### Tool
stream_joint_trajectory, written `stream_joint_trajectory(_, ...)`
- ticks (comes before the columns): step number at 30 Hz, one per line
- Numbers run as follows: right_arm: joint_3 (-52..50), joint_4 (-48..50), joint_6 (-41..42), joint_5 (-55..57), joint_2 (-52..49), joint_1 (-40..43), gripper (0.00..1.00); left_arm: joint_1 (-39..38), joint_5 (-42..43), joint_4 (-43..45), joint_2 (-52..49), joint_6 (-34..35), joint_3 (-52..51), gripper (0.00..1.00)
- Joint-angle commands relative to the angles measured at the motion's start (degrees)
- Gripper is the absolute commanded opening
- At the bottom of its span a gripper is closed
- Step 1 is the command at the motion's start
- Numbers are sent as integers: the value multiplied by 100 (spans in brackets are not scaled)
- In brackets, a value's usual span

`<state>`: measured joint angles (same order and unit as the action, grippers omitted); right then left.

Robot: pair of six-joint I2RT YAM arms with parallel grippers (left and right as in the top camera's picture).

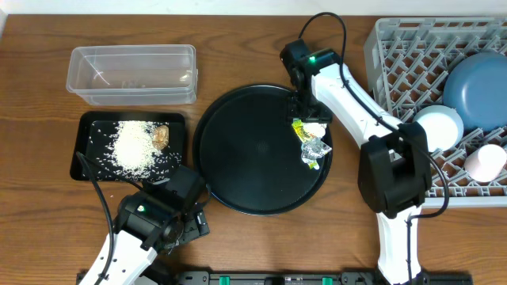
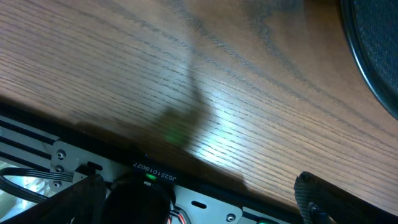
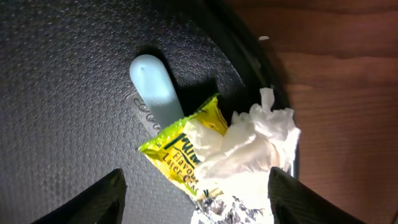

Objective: Sort waste into correct bins and load items into the dishwasher rack
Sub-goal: 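Withdraw the right gripper from the dish rack, then reach the left gripper to the foil wrapper on the round tray and grasp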

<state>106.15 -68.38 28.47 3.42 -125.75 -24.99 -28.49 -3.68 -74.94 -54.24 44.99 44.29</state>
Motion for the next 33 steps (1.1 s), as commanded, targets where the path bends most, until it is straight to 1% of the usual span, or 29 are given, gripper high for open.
stream_joint_trajectory(1, 79, -72, 17, 20, 636, 55, 72, 28, -131, -20, 0, 31, 4, 98)
stream_joint_trajectory(3, 79, -138, 15, 24, 1016, 155, 80, 28, -131, -22, 0, 31, 4, 98)
stream_joint_trajectory(4, 79, -162, 15, 24, 1185, 221, 91, 28, -129, -22, 0, 31, 4, 98)
stream_joint_trajectory(5, 79, -195, 4, 24, 1432, 332, 99, 28, -131, -20, 0, 28, 4, 98)
stream_joint_trajectory(7, 79, -225, -157, 26, 1799, 588, 99, 28, -131, -22, 0, 28, 4, 98)
stream_joint_trajectory(11, 79, -472, -267, 144, 2352, 1362, 99, 28, -98, 22, 0, 109, 4, 98)
stream_joint_trajectory(15, 79, -1016, -299, 116, 2577, 2052, 99, 28, 17, 544, 0, 448, 4, 98)
stream_joint_trajectory(18, 76, -1279, -297, 70, 2577, 2428, 99, 28, 752, 951, 0, 809, 4, 98)
stream_joint_trajectory(20, 74, -1279, -299, 68, 2566, 2590, 99, 28, 1482, 1261, 0, 1259, 4, 98)
stream_joint_trajectory(21, 74, -1279, -299, 70, 2566, 2662, 99, 28, 1661, 1419, 0, 1438, 4, 98)
stream_joint_trajectory(25, 74, -1281, -299, 70, 2566, 2809, 99, 28, 2061, 1777, 0, 1467, 4, 98)
stream_joint_trajectory(26, 74, -1281, -299, 68, 2566, 2809, 99, 28, 2332, 1945, 0, 1458, 4, 98)
stream_joint_trajectory(29, 74, -1281, -299, 68, 2566, 2798, 99, -35, 3182, 2927, -31, 887, 35, 98)
stream_joint_trajectory(30, 74, -1281, -299, 70, 2566, 2798, 99, -101, 3283, 3174, -79, 894, 96, 98)
stream_joint_trajectory(33, 74, -1281, -299, 68, 2566, 2798, 99, -382, 3193, 3528, -393, 1132, 439, 98)
